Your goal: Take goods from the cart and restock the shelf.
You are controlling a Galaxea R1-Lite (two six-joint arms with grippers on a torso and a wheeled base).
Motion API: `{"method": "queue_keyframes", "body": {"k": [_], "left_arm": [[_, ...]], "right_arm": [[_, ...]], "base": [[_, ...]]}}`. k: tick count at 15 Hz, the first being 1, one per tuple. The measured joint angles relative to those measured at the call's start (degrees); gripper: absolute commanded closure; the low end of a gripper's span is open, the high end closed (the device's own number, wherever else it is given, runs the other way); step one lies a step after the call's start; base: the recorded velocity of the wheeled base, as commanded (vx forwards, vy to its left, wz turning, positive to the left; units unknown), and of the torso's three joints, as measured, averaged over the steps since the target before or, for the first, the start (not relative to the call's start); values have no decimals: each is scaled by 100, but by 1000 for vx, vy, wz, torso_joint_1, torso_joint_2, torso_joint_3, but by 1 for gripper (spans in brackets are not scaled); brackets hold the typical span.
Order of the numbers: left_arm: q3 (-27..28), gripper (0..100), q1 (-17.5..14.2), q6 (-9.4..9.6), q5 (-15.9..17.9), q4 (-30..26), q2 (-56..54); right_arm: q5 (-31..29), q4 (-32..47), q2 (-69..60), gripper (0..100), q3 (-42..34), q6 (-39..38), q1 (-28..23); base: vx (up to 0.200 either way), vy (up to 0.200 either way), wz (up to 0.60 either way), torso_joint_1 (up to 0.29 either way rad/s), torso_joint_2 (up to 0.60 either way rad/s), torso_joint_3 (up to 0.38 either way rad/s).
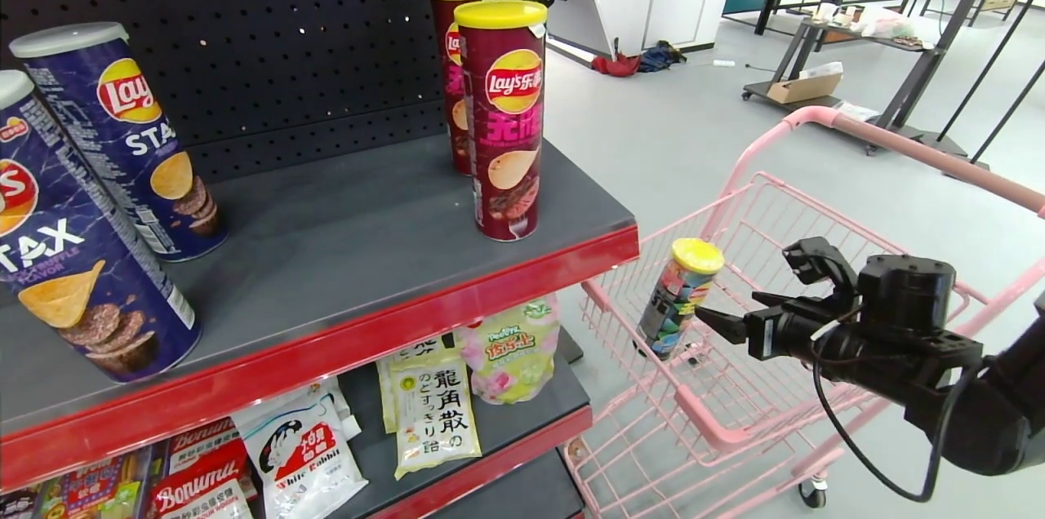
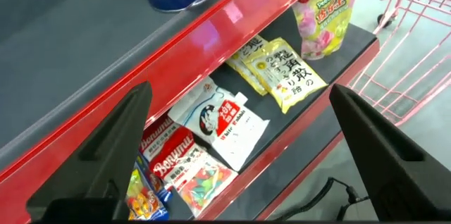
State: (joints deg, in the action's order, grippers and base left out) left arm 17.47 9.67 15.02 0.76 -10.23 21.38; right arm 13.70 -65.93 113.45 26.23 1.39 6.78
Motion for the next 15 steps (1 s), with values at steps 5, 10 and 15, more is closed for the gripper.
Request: {"method": "queue_keyframes", "body": {"k": [5,10,15], "left_arm": [[-9,0,-7,0,-96,5,11],[-39,0,-7,0,-165,2,15],[-44,0,-11,11,-190,-13,15]], "right_arm": [[167,-9,753,0,662,-27,-6],[168,-4,1243,0,1215,-291,-34],[173,-6,1657,0,1773,-399,-78]], "base": [[0,0,0,0,0,0],[0,0,0,0,0,0],[0,0,0,0,0,0]]}}
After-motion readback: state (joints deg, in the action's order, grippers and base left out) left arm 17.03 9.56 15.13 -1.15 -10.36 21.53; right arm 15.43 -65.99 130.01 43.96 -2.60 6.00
